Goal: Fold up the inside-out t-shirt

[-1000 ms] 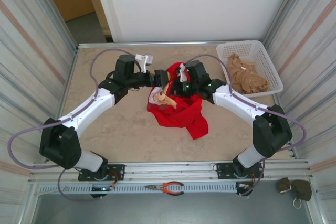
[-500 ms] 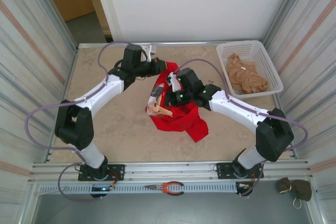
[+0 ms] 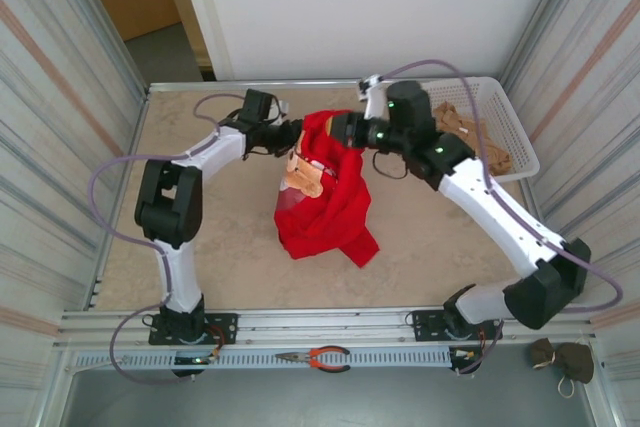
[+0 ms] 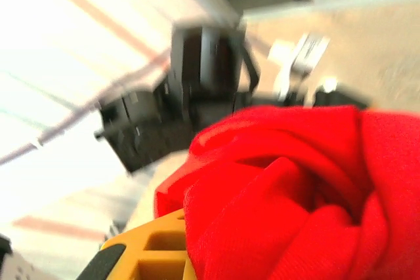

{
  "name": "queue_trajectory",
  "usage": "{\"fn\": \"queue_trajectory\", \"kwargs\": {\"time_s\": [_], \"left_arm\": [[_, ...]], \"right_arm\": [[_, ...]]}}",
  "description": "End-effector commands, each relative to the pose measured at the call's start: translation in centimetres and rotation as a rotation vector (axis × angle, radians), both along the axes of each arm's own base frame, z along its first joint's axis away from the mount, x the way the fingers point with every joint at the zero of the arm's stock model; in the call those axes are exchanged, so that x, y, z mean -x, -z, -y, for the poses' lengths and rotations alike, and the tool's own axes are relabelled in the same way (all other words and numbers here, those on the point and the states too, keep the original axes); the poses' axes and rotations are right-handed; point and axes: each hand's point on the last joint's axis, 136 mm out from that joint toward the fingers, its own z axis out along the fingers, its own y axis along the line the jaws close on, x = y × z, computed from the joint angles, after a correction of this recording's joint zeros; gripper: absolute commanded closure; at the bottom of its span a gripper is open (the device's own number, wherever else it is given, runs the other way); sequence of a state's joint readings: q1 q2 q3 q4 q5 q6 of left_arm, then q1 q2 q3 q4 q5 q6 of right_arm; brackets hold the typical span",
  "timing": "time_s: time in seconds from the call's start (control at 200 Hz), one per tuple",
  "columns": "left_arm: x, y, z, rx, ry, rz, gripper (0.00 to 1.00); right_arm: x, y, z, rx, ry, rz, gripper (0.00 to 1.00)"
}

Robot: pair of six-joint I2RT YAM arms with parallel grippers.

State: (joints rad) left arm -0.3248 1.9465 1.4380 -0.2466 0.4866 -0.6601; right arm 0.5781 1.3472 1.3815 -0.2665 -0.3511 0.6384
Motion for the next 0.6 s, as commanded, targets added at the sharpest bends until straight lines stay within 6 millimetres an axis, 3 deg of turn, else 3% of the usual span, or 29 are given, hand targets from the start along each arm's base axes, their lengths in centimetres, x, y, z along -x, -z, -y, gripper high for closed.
{"fn": "queue_trajectory", "kwargs": {"time_s": [0.0, 0.165, 0.24, 0.326, 0.456, 0.536, 0.596], "left_arm": [[0.4, -4.7, -3.0, 0.044, -0.058, 0.087, 0.22], [3.1, -7.1, -7.7, 0.061, -0.158, 0.139, 0.10], [4.7, -8.7, -7.9, 0.102, -0.176, 0.185, 0.08], [7.0, -11.4, -6.1, 0.137, -0.129, 0.266, 0.08], [9.9, -14.3, -1.4, 0.083, 0.001, 0.386, 0.06], [10.7, -14.7, 1.3, 0.040, 0.065, 0.412, 0.06], [10.5, -13.9, 2.6, -0.008, 0.081, 0.403, 0.07]], "right_arm": [[-1.6, -3.5, 2.3, -0.080, 0.133, 0.058, 1.00], [-2.7, -4.6, 3.2, -0.132, 0.160, 0.057, 1.00], [-2.7, -4.7, 2.8, -0.136, 0.131, 0.046, 1.00], [-2.6, -4.4, 2.3, -0.137, 0.101, 0.035, 1.00], [-1.8, -3.6, 1.8, -0.142, 0.056, 0.022, 1.00], [-1.3, -3.2, 1.5, -0.144, 0.036, 0.013, 1.00], [-1.0, -3.0, 1.4, -0.148, 0.028, 0.011, 1.00]]}}
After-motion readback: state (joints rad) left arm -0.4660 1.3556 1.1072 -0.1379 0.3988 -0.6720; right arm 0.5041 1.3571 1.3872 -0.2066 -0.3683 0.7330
